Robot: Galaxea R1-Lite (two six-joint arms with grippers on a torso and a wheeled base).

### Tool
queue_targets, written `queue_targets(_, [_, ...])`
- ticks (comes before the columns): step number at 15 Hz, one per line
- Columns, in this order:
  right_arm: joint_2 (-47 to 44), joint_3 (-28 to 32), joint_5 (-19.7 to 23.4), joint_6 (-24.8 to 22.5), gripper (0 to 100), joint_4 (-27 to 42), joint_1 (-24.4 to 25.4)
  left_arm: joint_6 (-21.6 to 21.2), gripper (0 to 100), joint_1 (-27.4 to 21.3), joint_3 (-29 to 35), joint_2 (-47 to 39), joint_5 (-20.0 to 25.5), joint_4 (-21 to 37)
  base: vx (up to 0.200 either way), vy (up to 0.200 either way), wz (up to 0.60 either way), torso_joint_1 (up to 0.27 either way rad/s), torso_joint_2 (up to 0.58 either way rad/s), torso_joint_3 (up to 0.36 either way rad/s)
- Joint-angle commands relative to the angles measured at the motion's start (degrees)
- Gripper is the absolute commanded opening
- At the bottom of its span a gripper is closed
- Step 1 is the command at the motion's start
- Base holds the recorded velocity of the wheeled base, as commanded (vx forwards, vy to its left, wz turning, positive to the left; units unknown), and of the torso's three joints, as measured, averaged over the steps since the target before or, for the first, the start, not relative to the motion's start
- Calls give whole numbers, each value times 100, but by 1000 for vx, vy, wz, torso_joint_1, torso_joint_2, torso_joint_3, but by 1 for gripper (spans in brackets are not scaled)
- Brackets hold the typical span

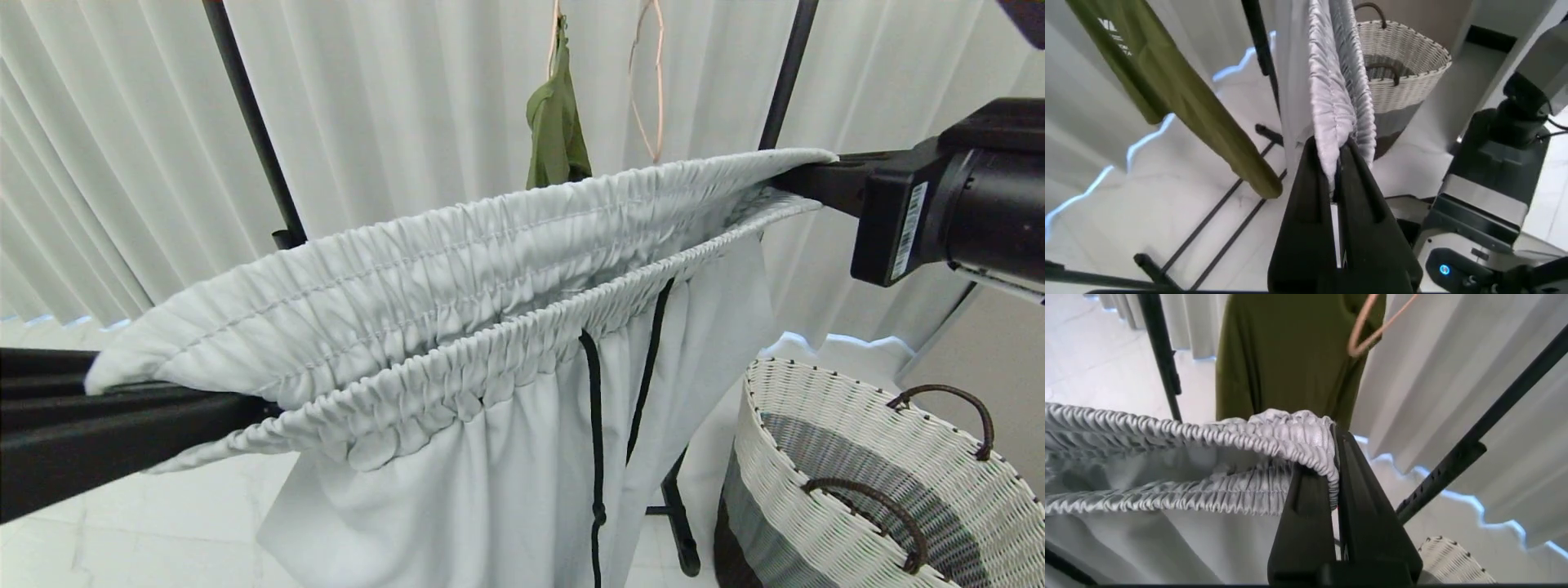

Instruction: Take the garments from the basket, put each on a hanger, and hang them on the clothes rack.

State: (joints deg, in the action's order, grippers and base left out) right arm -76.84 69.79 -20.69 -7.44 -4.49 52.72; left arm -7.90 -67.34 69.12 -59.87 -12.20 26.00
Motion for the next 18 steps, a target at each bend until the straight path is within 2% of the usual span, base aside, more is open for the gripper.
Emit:
queue_targets(1, [134, 96, -5, -3, 0, 229, -87, -19, 0, 265, 14, -227, -168, -34, 0, 0, 0, 0, 0, 0])
queue_targets(2, [248, 298, -5, 5, 0, 668, -175, -19, 0, 626, 75, -482, -379, -157, 0, 0, 0, 0, 0, 0])
queue_targets(3, [362, 544, -5, 14, 0, 1143, -184, -27, 0, 872, 110, -693, -511, -544, 0, 0, 0, 0, 0, 0])
queue_targets(5, [582, 808, -5, 41, 0, 1864, -184, -133, 0, 1048, 102, -1053, -669, -1361, 0, 0, 0, 0, 0, 0])
queue_targets(7, [837, 650, 3, 58, 0, 2312, -131, -177, 0, 1048, -4, -1159, -757, -1484, 0, 0, 0, 0, 0, 0])
queue_targets(10, [1004, 254, 3, 58, 0, 2391, 45, -194, 0, 1030, -224, -1106, -775, -1475, 0, 0, 0, 0, 0, 0])
queue_targets(18, [916, 237, 3, 58, 0, 2215, 124, -238, 0, 1030, -180, -1053, -775, -1519, 0, 0, 0, 0, 0, 0])
